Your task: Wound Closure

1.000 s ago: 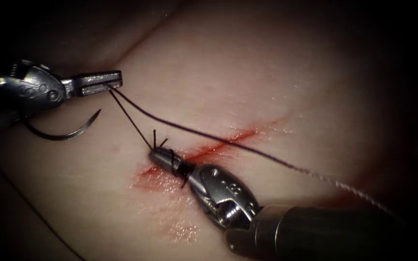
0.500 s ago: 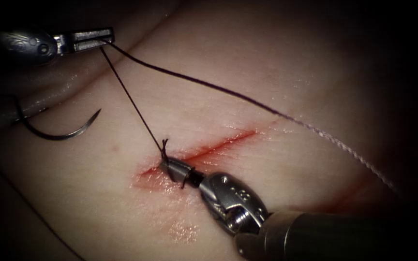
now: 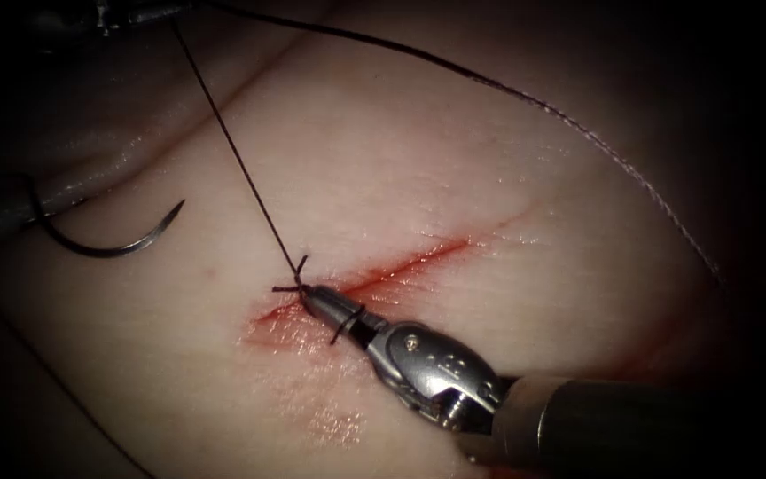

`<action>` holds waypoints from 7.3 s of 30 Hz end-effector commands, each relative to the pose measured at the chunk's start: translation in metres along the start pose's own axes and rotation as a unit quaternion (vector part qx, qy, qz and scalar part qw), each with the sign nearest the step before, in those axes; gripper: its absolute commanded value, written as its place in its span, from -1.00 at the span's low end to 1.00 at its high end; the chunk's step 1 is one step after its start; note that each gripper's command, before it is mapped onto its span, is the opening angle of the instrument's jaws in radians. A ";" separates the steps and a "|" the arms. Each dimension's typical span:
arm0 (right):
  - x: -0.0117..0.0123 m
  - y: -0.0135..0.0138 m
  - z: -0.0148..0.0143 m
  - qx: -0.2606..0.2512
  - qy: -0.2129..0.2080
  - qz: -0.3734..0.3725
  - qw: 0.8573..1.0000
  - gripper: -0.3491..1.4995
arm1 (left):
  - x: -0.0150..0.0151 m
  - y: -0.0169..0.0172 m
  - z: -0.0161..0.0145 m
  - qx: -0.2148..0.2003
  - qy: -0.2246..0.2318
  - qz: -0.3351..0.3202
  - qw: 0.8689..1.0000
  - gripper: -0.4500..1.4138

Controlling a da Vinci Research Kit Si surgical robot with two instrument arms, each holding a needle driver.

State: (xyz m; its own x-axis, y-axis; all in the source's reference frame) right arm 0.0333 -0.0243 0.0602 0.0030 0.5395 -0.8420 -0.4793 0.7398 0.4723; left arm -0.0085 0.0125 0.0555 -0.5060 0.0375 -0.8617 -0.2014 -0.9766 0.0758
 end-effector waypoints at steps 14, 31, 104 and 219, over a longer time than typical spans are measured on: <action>-0.0002 -0.0010 0.0001 -0.017 -0.040 -0.144 0.989 -1.00 | -0.0008 -0.0017 -0.0001 0.011 0.014 -0.039 0.999 -1.00; 0.0003 -0.0025 -0.0025 0.062 -0.024 -0.204 0.977 -1.00 | -0.0008 -0.0045 0.0008 0.018 0.004 -0.052 0.998 -1.00; -0.0035 -0.0010 -0.0052 0.415 -0.065 -0.234 0.877 -1.00 | -0.0048 -0.0093 -0.0024 0.081 -0.037 -0.045 0.995 -1.00; 0.0040 -0.0039 -0.0020 -0.104 -0.181 0.057 0.976 0.25 | -0.0001 0.0000 0.0008 0.087 0.004 -0.028 0.996 -1.00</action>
State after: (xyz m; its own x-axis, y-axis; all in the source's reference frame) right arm 0.0326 -0.0251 0.0541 0.2367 0.7436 -0.6254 -0.6723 0.5900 0.4471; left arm -0.0086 0.0127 0.0555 -0.4845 0.0895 -0.8702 -0.3720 -0.9214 0.1123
